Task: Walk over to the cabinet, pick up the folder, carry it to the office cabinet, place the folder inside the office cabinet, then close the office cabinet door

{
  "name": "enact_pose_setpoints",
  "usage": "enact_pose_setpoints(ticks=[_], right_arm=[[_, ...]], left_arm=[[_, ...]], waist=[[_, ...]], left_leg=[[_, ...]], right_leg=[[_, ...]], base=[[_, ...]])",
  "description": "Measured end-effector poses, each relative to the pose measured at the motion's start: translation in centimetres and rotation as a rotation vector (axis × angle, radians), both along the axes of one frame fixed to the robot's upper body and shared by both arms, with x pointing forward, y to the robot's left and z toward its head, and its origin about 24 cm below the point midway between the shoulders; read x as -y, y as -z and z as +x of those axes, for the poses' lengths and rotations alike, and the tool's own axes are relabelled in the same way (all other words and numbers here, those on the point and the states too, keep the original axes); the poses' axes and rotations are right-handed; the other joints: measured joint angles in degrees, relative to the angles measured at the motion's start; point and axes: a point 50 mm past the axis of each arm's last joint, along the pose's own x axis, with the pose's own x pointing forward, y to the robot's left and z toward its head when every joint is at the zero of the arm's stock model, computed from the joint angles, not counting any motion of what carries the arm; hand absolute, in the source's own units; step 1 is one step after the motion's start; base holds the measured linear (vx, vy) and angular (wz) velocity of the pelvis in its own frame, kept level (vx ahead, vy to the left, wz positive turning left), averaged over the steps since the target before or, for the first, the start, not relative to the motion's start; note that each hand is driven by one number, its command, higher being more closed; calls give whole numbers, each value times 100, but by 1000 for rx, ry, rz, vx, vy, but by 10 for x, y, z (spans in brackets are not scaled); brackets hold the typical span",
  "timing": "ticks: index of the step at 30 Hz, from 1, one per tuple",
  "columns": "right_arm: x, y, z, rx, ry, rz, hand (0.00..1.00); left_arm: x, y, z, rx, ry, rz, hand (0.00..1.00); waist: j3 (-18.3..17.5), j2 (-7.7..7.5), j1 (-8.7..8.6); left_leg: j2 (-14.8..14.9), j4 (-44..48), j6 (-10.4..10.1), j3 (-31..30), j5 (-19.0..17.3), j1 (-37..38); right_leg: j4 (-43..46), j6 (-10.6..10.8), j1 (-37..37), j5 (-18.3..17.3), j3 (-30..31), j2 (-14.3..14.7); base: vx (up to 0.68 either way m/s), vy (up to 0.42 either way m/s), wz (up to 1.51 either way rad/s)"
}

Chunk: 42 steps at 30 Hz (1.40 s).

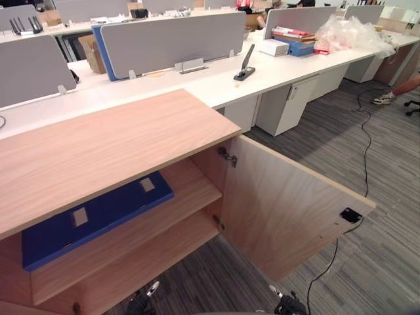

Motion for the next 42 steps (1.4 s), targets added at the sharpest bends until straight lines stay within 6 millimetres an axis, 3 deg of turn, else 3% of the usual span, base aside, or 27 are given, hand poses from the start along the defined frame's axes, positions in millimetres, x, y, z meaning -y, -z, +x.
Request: enact_pose_setpoints(ticks=[1, 3, 5, 10, 16, 19, 24, 28, 32, 42], right_arm=[[7, 1, -3, -15, 15, -5, 0], [6, 3, -8, -36, 40, 12, 0], [7, 4, -13, -44, 91, 23, 0], [13, 3, -14, -46, 79, 8, 0], [14, -3, 7, 34, 70, -5, 0], [29, -20, 37, 168, 47, -83, 0], [63, -68, 97, 423, 19, -260, 0], [79, -96, 130, 533, 4, -343, 0], [82, -116, 155, 602, -35, -381, 0], [85, -140, 185, 717, -48, -335, 0]], left_arm=[[2, 2, -5, -15, -17, -13, 0], [-2, 2, -10, -26, -36, -8, 0], [-6, 3, -13, -43, -57, -13, 0], [-4, 4, -16, -59, -82, -30, 0], [-12, 2, -12, -56, -20, -1, 0], [-16, 1, -14, -67, 21, 17, 0], [-20, 1, -17, -85, 74, 37, 0], [-21, 1, -20, -94, 78, 41, 0], [-22, 1, -25, -109, 79, 40, 0], [-26, 1, -34, -134, 71, 44, 0]], waist=[[-76, 138, 25], [-76, 118, 55], [-84, 84, -15], [-74, 76, -133], [-40, 62, -151], [-16, 50, -191], [-3, 28, -205], [6, 13, -205], [10, 19, -192], [125, 53, -218]], left_leg=[[45, -79, 48, -436, -23, -125], [225, -98, 66, -618, 8, -115], [328, -93, 40, -557, 17, -89], [289, -97, 43, -614, 15, 90], [153, -122, -16, -633, -80, -26], [100, -112, -7, -618, -126, -14], [46, -102, 6, -555, -168, -12], [45, -103, 7, -567, -169, -12], [43, -102, 9, -604, -169, -12], [30, -84, 14, -630, -167, -10]], right_leg=[[-507, -53, 111, 201, 51, 286], [-968, -180, 192, 435, 192, 673], [-1150, -234, 258, 506, 292, 850], [-1777, -188, 652, 815, 426, 966], [-2423, -107, 740, 1230, 530, 921], [-2450, -72, 758, 1274, 584, 875], [-2478, -49, 684, 1323, 703, 838], [-2478, -50, 681, 1326, 704, 840], [-2472, -54, 690, 1330, 693, 839], [-2481, -55, 699, 1363, 690, 825]], base=[[58, -101, -56], [52, -127, -64], [67, -118, -38], [62, -2, -17], [-17, 72, -8], [-50, 43, -7], [-38, 21, -11], [0, 0, 0], [0, 0, 0], [-24, -2, 0]])
